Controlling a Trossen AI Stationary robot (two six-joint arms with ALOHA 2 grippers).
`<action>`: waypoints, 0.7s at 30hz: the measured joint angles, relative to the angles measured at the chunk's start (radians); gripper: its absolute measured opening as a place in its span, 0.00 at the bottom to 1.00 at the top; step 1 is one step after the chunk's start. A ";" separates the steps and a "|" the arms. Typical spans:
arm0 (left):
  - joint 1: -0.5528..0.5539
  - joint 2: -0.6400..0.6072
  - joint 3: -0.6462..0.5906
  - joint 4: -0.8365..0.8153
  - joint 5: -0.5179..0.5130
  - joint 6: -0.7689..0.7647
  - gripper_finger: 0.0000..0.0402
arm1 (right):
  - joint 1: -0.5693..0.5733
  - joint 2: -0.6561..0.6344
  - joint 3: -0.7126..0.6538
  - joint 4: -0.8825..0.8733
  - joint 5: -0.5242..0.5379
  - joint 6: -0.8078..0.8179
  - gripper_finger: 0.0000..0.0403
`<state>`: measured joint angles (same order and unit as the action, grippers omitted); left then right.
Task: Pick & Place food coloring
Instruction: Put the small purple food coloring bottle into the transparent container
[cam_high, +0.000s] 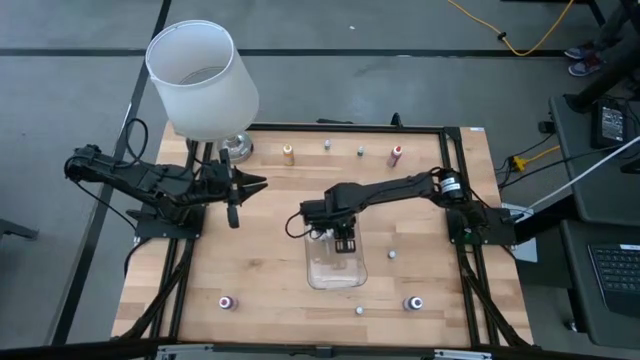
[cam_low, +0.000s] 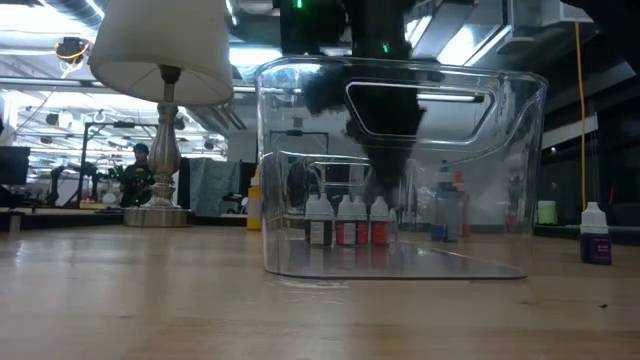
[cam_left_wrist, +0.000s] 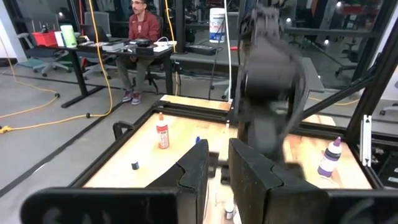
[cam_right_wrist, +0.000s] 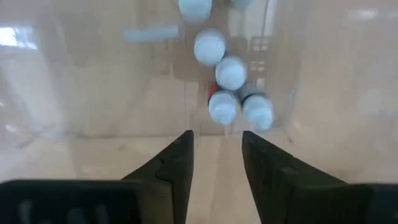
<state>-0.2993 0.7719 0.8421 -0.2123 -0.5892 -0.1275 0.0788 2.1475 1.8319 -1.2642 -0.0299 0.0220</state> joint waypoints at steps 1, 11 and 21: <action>0.000 0.000 0.000 -0.004 0.000 0.000 0.15 | 0.000 -0.015 0.011 -0.008 0.000 0.000 0.35; 0.000 0.000 0.000 -0.034 0.000 0.000 0.15 | 0.077 -0.377 -0.189 0.042 0.150 0.112 0.31; 0.000 0.000 0.000 -0.034 0.002 0.000 0.15 | 0.275 -0.831 -0.611 0.119 0.176 0.457 0.31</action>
<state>-0.2993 0.7719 0.8421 -0.2467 -0.5874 -0.1272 0.3541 1.3166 1.2210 -1.1456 0.1459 0.4790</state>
